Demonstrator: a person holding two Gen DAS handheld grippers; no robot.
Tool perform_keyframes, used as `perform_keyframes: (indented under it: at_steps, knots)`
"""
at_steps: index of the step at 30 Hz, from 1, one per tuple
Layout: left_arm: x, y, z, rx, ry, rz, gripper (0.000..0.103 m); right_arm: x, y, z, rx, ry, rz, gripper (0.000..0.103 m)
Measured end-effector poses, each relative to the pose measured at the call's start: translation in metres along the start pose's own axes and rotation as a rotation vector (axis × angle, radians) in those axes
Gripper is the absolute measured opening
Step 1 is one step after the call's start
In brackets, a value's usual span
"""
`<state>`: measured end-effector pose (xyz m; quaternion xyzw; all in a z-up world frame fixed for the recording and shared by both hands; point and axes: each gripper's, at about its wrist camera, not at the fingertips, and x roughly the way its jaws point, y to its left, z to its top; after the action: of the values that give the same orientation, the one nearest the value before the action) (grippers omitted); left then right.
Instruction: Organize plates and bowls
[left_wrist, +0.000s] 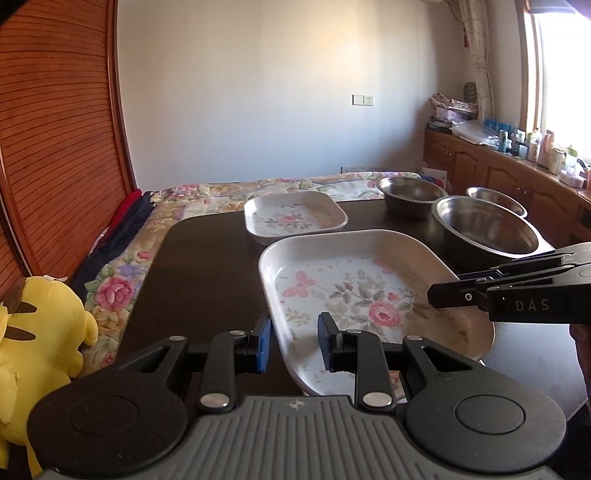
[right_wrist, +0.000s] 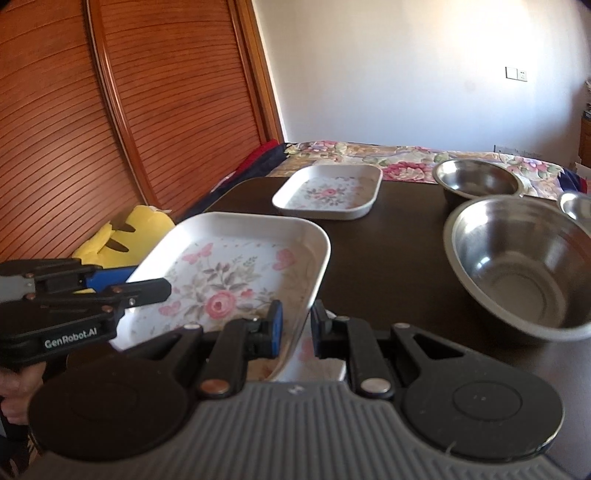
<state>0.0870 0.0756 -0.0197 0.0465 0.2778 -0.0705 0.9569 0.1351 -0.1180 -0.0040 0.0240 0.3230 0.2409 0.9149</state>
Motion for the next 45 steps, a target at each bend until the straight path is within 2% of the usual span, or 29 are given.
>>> perform_keyframes:
  at_steps: [9,13,18,45]
  knots:
    - [-0.004,-0.014,-0.015,0.007,0.016,-0.019,0.029,-0.012,-0.008,-0.02,0.029,-0.013,-0.012,0.018]
    - [0.0,-0.013,-0.023,0.003,0.036,-0.017,0.029,-0.012,-0.002,-0.029,-0.012,-0.015,-0.029,0.018]
    - [0.003,-0.01,-0.029,-0.001,0.052,-0.013,0.029,-0.007,-0.001,-0.037,-0.005,-0.002,-0.023,0.018]
    - [0.014,-0.009,-0.037,-0.002,0.078,-0.017,0.029,-0.012,0.002,-0.042,-0.003,-0.016,-0.033,0.018]
